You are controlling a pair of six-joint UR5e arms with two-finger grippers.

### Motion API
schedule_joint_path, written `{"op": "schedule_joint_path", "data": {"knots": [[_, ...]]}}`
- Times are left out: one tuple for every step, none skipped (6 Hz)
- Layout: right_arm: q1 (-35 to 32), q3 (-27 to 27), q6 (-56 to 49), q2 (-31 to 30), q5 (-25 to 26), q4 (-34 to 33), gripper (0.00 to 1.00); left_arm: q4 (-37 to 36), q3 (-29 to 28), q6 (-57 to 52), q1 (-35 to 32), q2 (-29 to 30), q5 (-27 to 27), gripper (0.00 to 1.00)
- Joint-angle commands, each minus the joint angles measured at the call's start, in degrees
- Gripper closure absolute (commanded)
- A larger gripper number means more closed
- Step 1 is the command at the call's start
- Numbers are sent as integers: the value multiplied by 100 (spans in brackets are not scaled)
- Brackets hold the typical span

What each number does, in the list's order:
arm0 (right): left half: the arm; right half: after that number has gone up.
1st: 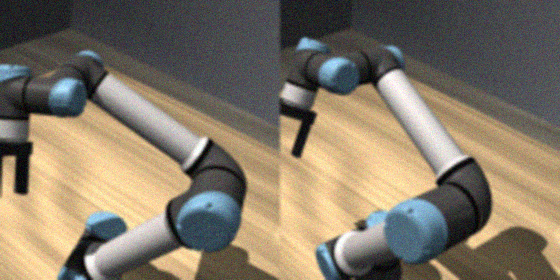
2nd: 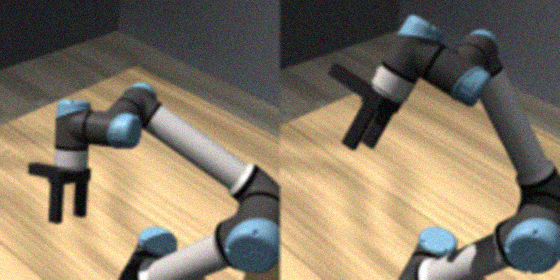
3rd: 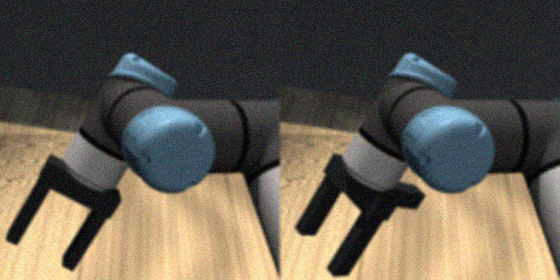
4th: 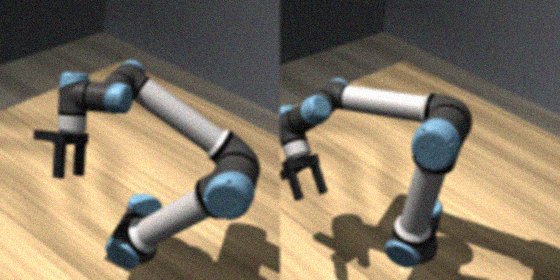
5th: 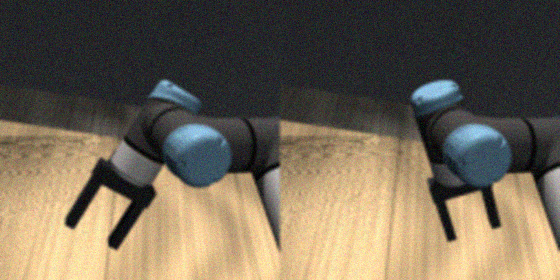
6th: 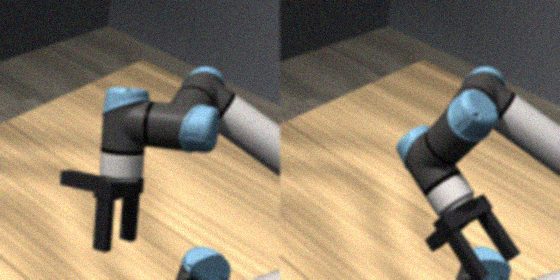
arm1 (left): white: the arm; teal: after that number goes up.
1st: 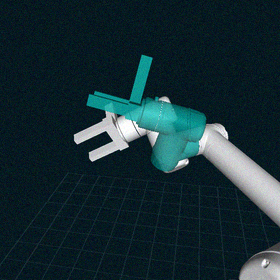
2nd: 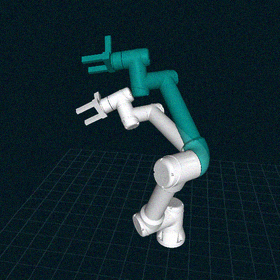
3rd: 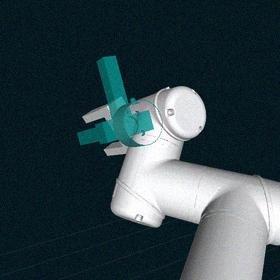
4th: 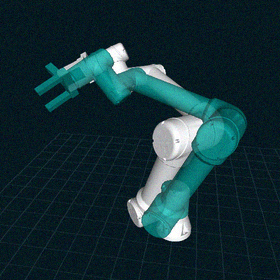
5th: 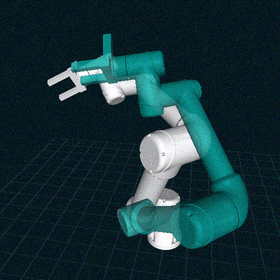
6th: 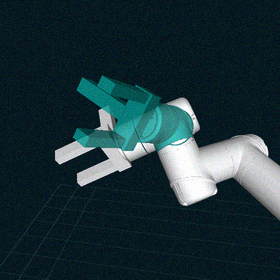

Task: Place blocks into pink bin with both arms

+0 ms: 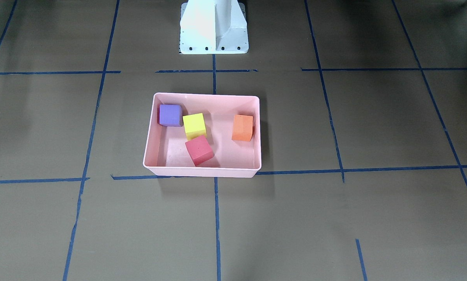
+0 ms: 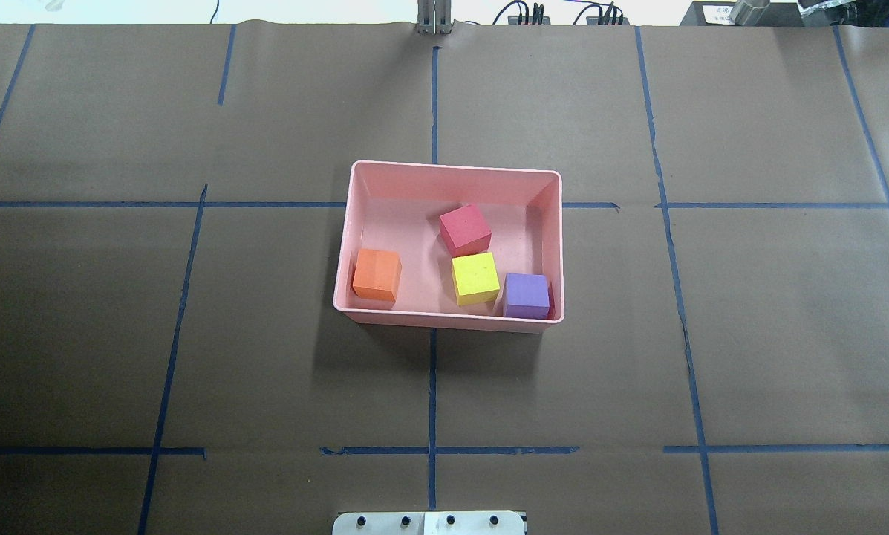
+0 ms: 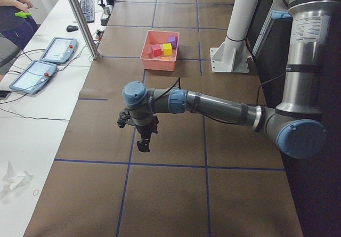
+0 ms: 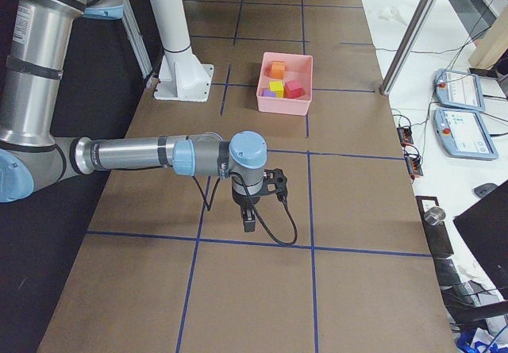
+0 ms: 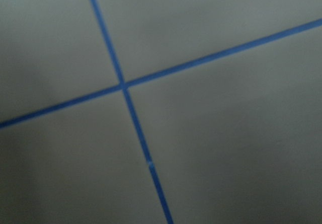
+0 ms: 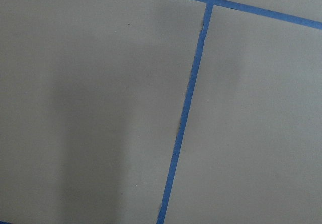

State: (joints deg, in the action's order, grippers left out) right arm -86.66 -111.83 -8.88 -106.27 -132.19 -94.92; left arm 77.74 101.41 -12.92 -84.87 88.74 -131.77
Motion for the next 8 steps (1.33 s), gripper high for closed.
{"op": "schedule_joint_path", "data": {"knots": [[0, -5, 9, 1, 0, 0, 0, 981, -42, 8, -38, -766, -33, 0], [0, -5, 9, 1, 0, 0, 0, 1049, -25, 52, -125, -832, -33, 0], [0, -14, 18, 1, 0, 0, 0, 1032, -60, 61, -126, -850, 11, 0], [0, -5, 9, 1, 0, 0, 0, 1050, -69, 61, -143, -850, 37, 0], [0, 12, 9, 1, 0, 0, 0, 1015, -16, 87, -257, -850, 55, 0], [0, 3, 9, 1, 0, 0, 0, 997, -7, 79, -267, -850, 116, 0], [0, 3, 9, 1, 0, 0, 0, 980, -7, 79, -258, -832, 273, 0], [0, 3, 9, 1, 0, 0, 0, 979, -25, 79, -258, -823, 275, 0]]}}
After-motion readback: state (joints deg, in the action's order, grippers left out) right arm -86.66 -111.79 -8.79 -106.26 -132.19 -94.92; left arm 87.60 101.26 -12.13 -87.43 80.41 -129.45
